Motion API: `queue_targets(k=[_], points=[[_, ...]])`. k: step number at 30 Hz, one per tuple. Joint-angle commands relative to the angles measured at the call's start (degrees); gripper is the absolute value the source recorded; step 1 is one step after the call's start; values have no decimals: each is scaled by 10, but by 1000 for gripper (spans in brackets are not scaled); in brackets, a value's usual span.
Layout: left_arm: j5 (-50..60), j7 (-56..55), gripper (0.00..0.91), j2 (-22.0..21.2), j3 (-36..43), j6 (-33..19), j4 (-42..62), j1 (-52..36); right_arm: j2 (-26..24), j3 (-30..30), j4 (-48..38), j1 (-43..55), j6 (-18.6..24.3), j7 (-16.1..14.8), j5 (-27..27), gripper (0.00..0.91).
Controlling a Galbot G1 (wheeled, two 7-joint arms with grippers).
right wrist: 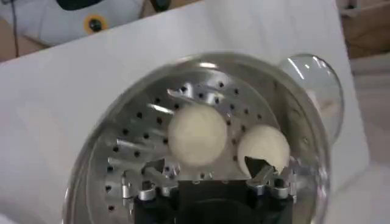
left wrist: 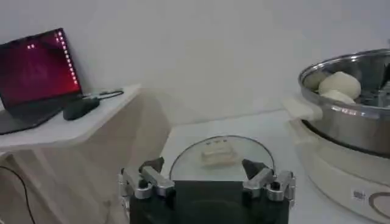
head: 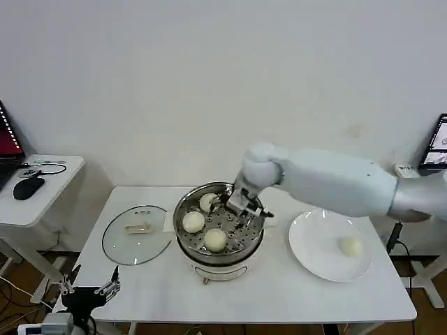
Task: Take steamed baozi put them in steamer then cover it.
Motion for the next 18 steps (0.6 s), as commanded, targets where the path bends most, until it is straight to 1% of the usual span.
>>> queue_targets(k=[1,2,3,6,8,9,12,14,15,16,17,18], points=[[-1,1,907,23,4,3,1,-13,-182,30,1,31,-97,-7,34,907],[-1,2,907,26,5,3,1,-14,-217,25,4,34,-104,-8,34,907],[-2,3,907,31,6,4,1,-17,-228,20,7,35,-108,-11,35,907],[-8,3,907,46,11,9,2,-24,-322,1,24,24,-128,-16,52,907],[-14,4,907,57,13,12,1,-28,-353,3,35,6,-130,-15,35,907],[-17,4,907,61,12,12,1,-32,-375,8,39,-8,-129,-15,30,907],[-24,5,907,67,13,12,5,-36,-419,23,46,-49,-128,-10,21,907],[-24,7,907,68,18,11,7,-38,-437,75,37,-115,-123,-11,8,907],[-25,8,907,68,20,11,8,-39,-442,104,30,-139,-118,-13,-7,907],[-25,8,907,68,23,11,9,-41,-444,136,20,-187,-113,-16,-20,907],[-25,8,907,68,25,11,10,-43,-444,187,7,-240,-107,-16,-34,907],[-25,9,907,68,25,11,10,-42,-442,210,-4,-265,-104,-16,-42,907]])
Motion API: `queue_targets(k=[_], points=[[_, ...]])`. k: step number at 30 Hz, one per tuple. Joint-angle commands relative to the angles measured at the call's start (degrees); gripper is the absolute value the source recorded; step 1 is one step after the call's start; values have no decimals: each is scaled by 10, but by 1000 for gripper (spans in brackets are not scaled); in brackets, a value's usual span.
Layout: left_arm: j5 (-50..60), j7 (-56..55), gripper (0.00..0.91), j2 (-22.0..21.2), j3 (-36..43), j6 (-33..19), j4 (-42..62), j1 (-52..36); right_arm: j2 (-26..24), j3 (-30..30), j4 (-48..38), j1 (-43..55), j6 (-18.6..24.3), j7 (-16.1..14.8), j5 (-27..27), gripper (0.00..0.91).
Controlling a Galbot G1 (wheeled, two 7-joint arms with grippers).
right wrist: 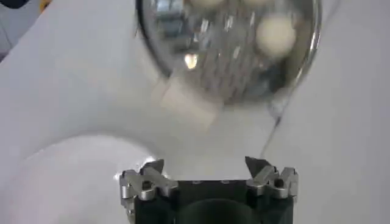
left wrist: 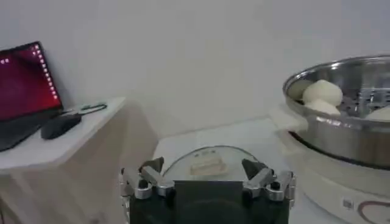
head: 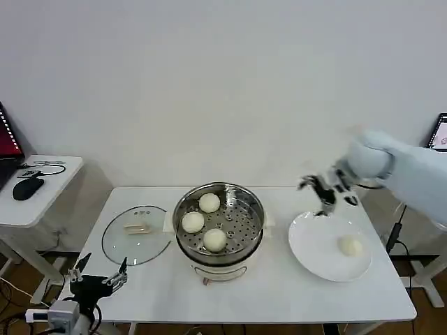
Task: Take steamed baozi put them in steamer then cover it.
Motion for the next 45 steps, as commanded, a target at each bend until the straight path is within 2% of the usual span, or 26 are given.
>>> queue_targets(k=[1,2,3,6,13,27,37,39,40,45], points=[[-5,2,907,17,8,1,1,-7,-135,197,-43,-258,-3,-4,-58,907],[-5,2,907,18,9,1,1,-3,-133,208,-52,-270,-1,-4,-60,907],[-5,3,907,19,8,1,1,-2,-129,247,-60,-307,3,-4,-69,907],[-6,3,907,21,5,2,0,-1,-110,291,-93,-349,16,-1,-91,907],[-4,3,907,18,6,2,4,-2,-48,332,-157,-391,16,13,-106,907],[0,4,907,7,5,1,7,0,70,328,-263,-378,27,36,-132,907],[2,3,907,4,-2,1,6,2,89,308,-288,-363,27,31,-138,907],[2,3,907,2,-3,1,6,3,90,308,-290,-362,25,31,-141,887],[1,3,907,2,-3,0,7,4,90,308,-290,-362,25,31,-141,836],[2,3,907,-1,-2,0,6,3,96,305,-294,-360,21,29,-146,725]])
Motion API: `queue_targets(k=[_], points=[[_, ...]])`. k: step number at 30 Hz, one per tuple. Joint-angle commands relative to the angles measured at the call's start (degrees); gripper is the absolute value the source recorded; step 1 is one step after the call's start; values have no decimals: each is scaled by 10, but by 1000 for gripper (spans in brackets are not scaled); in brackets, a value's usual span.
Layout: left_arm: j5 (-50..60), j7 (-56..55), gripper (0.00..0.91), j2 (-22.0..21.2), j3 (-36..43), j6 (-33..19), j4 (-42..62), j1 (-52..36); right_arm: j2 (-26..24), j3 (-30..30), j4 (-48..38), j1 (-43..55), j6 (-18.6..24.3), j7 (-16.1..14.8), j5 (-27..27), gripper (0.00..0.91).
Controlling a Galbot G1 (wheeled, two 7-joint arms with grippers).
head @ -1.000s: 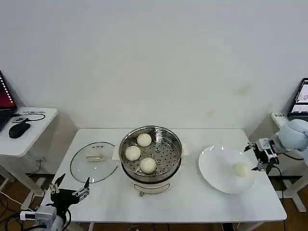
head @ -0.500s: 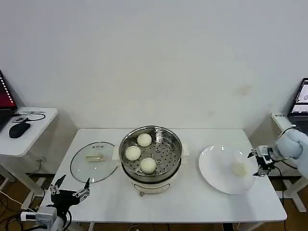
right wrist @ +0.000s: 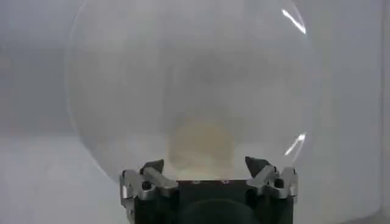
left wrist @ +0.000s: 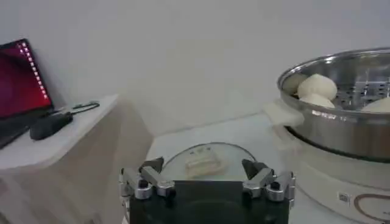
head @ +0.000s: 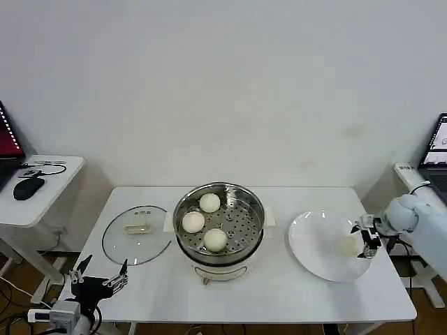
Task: Take steamed baozi put them in steamer then cover it.
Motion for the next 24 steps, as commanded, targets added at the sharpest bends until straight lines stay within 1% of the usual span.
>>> queue_targets(k=[1,3,10,13,14,16,17,18,20,21,22,23,24], points=[[0,0,907,-1,1,-1,-2,0,22,2,-25,-3,-2,1,-8,675],[0,-1,907,-2,1,-1,-1,0,24,3,-23,-2,-4,1,-7,625],[1,-1,907,-2,1,0,-3,-1,16,-9,-13,17,-8,-5,3,574],[1,-1,907,-2,2,-1,-2,-1,-3,-40,17,55,-17,-11,25,574],[1,-1,907,-1,1,-1,-2,-2,-17,-66,36,76,-21,-11,42,574],[0,-1,907,1,-1,0,-2,-3,-29,-91,56,110,-29,-14,57,574],[-1,-1,907,3,-3,0,-2,-3,-35,-105,67,145,-36,-16,67,574],[-2,-1,907,5,-4,0,-2,-4,-36,-111,75,149,-37,-16,71,574],[-1,-2,907,4,-4,0,1,-8,-37,-134,105,209,-57,-11,89,574],[0,-2,907,3,-2,0,2,-9,-36,-140,111,221,-65,-7,92,574],[5,-1,907,0,1,0,2,-10,-34,-155,124,238,-76,-3,100,574],[8,0,907,-2,3,0,2,-10,-29,-182,138,279,-88,-2,112,574],[11,1,907,-5,6,-1,1,-9,-26,-194,150,289,-94,0,124,574]])
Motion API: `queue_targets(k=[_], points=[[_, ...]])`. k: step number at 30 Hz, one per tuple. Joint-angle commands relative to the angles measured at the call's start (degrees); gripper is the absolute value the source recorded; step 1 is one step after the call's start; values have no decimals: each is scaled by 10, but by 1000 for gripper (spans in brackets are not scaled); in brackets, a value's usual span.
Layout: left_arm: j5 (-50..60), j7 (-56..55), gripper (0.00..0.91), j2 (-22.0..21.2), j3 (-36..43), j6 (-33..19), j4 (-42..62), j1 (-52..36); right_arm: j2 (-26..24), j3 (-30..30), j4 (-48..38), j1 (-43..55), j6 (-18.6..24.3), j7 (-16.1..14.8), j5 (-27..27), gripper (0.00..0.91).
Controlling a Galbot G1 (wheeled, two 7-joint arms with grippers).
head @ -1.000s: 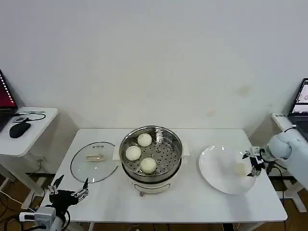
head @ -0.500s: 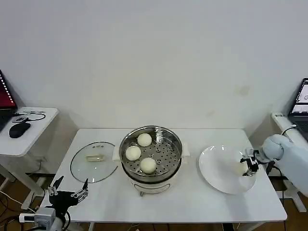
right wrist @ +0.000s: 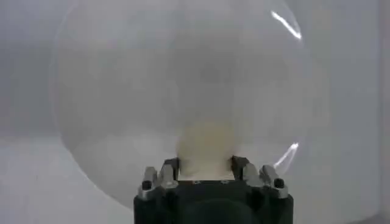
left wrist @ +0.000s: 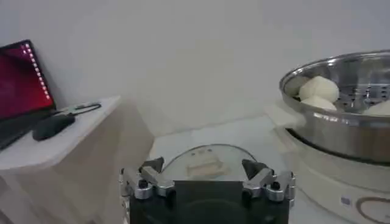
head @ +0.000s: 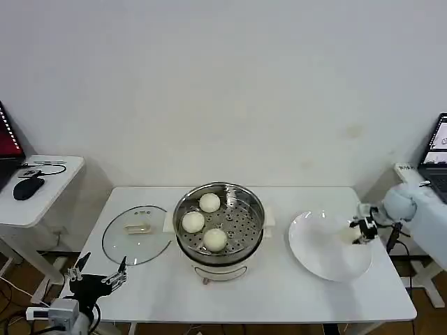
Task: Take steamed baozi put them in steamer then cover it.
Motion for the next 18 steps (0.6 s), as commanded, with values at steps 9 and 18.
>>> queue_targets(k=[9,18], points=[[21,3,907,-16,12,-4,-8,5,90,-276,190,385,-131,51,237,584],[25,0,907,-20,8,-7,-8,7,199,-349,227,430,-202,120,373,584]])
